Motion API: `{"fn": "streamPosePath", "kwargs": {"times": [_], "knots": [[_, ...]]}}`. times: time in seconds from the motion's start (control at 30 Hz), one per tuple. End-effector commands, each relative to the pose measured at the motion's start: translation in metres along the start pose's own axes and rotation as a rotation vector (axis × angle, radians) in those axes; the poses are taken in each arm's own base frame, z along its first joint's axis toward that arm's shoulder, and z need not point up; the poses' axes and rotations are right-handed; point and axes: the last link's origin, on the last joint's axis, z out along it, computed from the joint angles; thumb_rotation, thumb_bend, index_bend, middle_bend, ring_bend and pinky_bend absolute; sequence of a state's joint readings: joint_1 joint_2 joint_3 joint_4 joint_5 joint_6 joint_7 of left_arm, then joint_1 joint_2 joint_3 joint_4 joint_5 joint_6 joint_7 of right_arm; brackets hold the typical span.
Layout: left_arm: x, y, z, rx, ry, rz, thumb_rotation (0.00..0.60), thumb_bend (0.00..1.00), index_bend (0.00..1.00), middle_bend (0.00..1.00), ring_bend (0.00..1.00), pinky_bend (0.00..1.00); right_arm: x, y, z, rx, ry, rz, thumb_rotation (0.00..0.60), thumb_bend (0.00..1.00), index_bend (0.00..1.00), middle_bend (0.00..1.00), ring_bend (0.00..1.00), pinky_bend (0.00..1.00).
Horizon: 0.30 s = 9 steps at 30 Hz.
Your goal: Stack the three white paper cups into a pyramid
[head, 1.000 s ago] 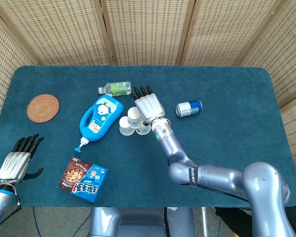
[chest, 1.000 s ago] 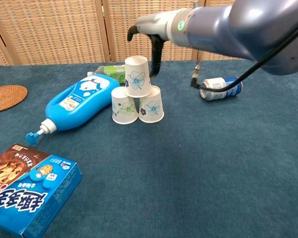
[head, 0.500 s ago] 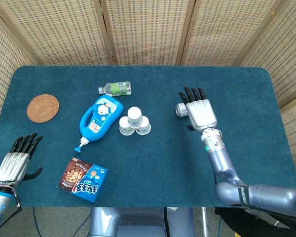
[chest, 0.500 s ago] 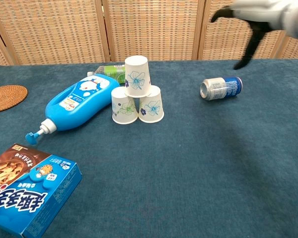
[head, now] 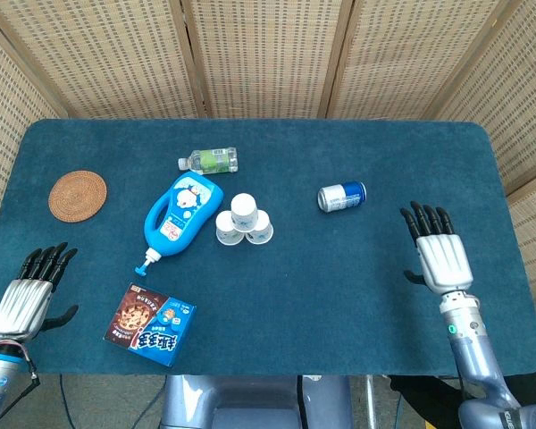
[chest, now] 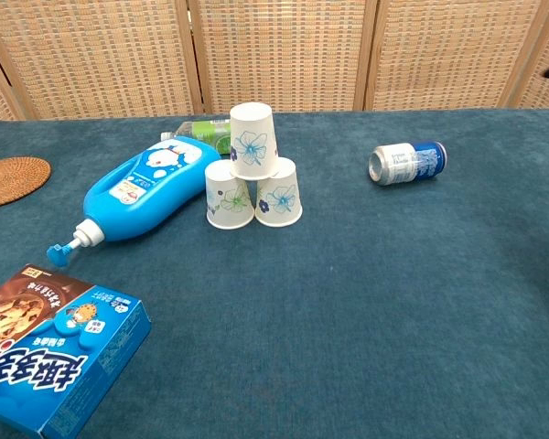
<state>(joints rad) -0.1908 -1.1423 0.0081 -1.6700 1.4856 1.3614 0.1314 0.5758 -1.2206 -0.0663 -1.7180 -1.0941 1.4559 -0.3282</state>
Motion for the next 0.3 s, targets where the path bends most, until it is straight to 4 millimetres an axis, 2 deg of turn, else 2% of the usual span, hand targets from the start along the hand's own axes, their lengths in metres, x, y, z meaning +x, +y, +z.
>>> {"fn": "streamPosePath", "kwargs": {"times": [0.03,0.3], "knots": [[-0.001,0.004,-0.006,-0.012,0.013,-0.006,0.6,0.29,0.04,0.0,0.0,0.0,-0.017,0.035,-0.047,-0.031,0.042,0.038,0.6,0.22,0.02,0.0,0.0,0.08],[0.0,0.011,-0.012,-0.018,0.039,-0.002,0.6,0.29,0.04,0.0,0.0,0.0,-0.02,0.049,-0.079,-0.011,0.093,0.061,0.6,0.22,0.02,0.0,0.0,0.09]]}}
